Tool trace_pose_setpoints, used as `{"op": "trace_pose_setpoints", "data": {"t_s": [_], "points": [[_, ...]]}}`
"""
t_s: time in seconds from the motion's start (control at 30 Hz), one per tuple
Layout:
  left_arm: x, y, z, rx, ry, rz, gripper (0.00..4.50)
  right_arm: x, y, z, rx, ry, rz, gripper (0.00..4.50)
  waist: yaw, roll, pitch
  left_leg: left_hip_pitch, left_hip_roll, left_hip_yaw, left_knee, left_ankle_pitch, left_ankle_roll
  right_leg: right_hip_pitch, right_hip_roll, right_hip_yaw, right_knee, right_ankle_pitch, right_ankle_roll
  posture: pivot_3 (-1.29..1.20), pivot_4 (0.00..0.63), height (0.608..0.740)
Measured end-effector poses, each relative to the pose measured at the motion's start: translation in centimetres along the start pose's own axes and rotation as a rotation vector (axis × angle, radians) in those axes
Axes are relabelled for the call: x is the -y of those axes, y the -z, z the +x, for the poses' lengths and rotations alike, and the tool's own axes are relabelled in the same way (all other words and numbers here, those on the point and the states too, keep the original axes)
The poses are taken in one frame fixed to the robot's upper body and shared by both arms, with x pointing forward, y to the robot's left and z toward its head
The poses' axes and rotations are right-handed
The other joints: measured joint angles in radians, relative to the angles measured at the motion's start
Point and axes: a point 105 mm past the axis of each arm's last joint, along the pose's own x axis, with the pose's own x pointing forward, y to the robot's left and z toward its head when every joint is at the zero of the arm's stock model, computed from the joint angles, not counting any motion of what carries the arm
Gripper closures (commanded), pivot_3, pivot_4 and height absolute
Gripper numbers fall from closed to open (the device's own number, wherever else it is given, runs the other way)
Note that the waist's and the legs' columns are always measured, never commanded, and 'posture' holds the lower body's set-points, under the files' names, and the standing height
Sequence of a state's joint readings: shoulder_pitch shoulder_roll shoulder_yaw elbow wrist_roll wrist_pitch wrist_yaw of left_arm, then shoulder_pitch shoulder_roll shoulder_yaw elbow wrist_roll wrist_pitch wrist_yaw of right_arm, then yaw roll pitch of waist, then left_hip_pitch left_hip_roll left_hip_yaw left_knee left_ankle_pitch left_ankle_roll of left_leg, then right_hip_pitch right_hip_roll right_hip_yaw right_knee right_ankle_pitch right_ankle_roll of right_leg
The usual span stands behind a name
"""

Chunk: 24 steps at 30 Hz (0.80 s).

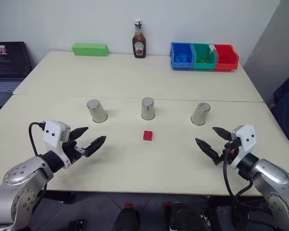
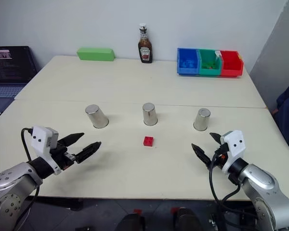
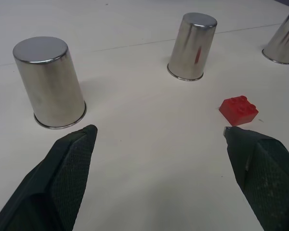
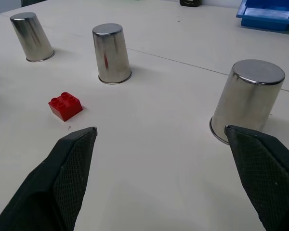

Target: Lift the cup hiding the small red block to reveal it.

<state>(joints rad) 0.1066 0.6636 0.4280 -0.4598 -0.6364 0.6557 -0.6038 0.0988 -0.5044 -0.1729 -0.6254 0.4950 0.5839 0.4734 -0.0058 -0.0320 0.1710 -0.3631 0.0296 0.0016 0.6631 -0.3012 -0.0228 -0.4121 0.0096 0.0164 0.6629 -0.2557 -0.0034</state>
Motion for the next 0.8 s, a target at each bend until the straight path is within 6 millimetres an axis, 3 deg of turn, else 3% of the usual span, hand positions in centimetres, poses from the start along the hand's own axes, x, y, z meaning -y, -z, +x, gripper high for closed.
{"op": "trace_pose_setpoints", "data": {"t_s": [0.8], "points": [[-0.54, 0.52, 0.1, -0.004, 0.026, 0.004, 0.03, 0.38, 0.99, -0.37, -0.009, 0.014, 0.019, 0.0, 0.0, 0.0, 0.0, 0.0, 0.0, 0.0, 0.0, 0.0, 0.0, 0.0, 0.0, 0.0, 0.0, 0.0, 0.0, 0.0, 0.15, 0.74]]}}
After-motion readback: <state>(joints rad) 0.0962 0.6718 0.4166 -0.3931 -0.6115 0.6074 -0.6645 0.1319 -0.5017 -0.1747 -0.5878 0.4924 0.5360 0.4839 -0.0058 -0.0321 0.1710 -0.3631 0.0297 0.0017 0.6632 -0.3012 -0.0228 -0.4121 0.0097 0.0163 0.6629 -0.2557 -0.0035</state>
